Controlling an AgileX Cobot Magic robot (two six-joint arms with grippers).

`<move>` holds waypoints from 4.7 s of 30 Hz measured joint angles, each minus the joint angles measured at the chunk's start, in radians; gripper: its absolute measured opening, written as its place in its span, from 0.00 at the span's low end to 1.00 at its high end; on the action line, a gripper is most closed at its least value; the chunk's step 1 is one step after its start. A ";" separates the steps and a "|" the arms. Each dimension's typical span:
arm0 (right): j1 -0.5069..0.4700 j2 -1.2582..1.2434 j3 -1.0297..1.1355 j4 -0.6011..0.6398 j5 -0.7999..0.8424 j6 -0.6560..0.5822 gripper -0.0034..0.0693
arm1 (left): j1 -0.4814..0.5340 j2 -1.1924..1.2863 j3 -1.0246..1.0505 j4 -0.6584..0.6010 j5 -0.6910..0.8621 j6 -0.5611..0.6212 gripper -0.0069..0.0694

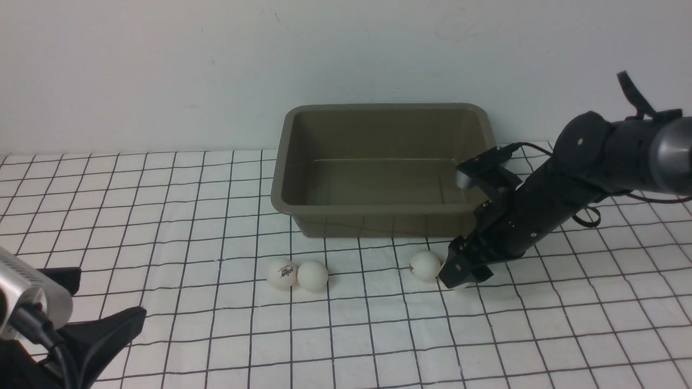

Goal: Put the table tennis balls into the box on the white checkered tablecloth.
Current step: 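Reach for and grasp a ping pong ball on the table, then release the ping pong ball into the bin and lift the gripper away, then reach for and grasp a ping pong ball on the table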

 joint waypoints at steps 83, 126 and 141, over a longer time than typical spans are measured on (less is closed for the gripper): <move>0.029 -0.213 -0.570 -0.326 0.317 0.314 0.74 | 0.000 0.001 0.000 0.000 0.044 0.000 0.77; 0.200 -0.194 0.279 -0.155 -0.485 0.440 0.77 | 0.000 0.001 0.000 0.001 0.044 0.000 0.77; 0.200 -0.108 0.265 -0.132 -0.573 0.439 0.77 | 0.000 0.001 0.000 0.001 0.044 0.000 0.77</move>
